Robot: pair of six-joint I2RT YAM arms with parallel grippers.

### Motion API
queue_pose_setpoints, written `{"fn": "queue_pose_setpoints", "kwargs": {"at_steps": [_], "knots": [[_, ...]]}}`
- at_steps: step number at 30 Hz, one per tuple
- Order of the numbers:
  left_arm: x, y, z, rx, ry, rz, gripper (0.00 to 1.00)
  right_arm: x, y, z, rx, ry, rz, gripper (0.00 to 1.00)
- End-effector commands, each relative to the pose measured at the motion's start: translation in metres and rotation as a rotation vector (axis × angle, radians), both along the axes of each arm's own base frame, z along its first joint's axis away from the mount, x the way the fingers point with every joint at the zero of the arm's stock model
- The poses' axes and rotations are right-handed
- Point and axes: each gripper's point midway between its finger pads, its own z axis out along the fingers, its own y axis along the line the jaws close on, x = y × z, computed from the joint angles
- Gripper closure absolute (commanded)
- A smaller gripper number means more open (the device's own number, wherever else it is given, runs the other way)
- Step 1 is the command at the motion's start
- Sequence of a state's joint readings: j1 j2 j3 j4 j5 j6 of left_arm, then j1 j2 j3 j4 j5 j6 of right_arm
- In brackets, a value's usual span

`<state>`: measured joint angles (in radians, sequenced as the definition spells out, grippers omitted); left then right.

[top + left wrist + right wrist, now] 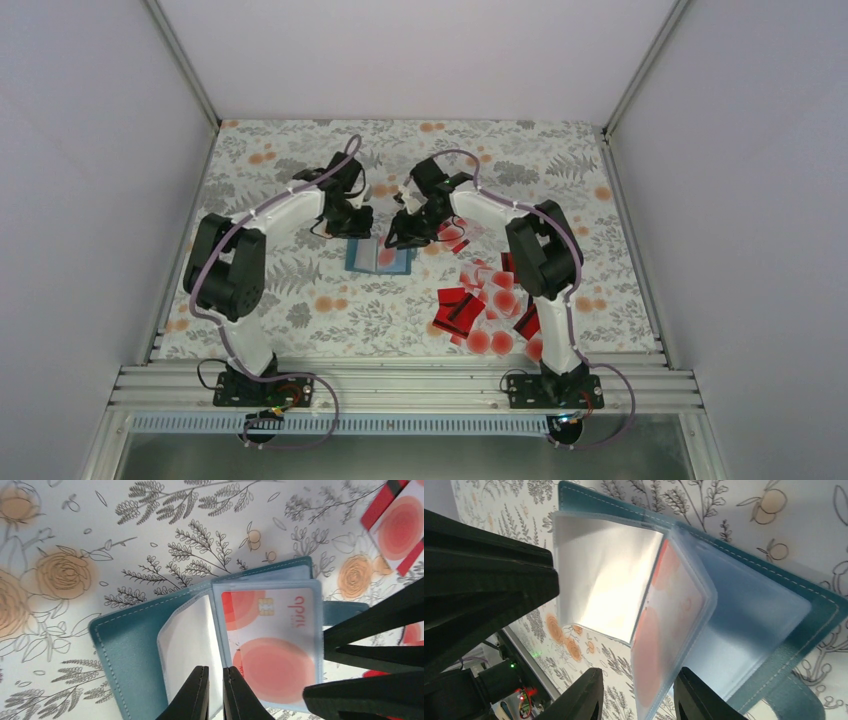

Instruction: Put the credit cards into the card holder

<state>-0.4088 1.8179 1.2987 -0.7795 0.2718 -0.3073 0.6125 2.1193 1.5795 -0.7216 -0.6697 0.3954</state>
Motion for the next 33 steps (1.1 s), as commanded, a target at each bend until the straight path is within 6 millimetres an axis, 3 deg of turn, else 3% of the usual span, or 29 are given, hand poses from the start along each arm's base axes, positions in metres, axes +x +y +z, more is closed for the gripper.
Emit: {"fn": "queue_pose_setpoints", "kwargs": {"at_steps": [1,8,19,21,25,33], "knots": [[0.001,0.007,0.018,-0.019,-0.037,0.029,0.9,0.001,0.02,0.024,0.082,-0.048,0.047,0.64],[-0.004,0.025,0.022,-0.017,-0.051,0.07,0.9,0.004,0.041,0.039,0.169,-0.064,0.1,0.63],[-0.011,0.038,0.026,-0.015,-0.059,0.096,0.9,0.0,0.069,0.036,0.257,-0.036,0.173,0.63],[-0.012,0.037,0.028,-0.02,-0.061,0.093,0.9,0.005,0.062,0.034,0.198,-0.065,0.151,0.62],[-0.012,0.024,0.032,-0.096,-0.08,0.041,0.9,0.009,0.028,0.02,0.038,-0.088,0.061,0.62],[-0.01,-0.01,0.042,-0.219,-0.09,-0.081,0.89,0.001,-0.013,0.004,-0.024,-0.059,-0.021,0.59]]}}
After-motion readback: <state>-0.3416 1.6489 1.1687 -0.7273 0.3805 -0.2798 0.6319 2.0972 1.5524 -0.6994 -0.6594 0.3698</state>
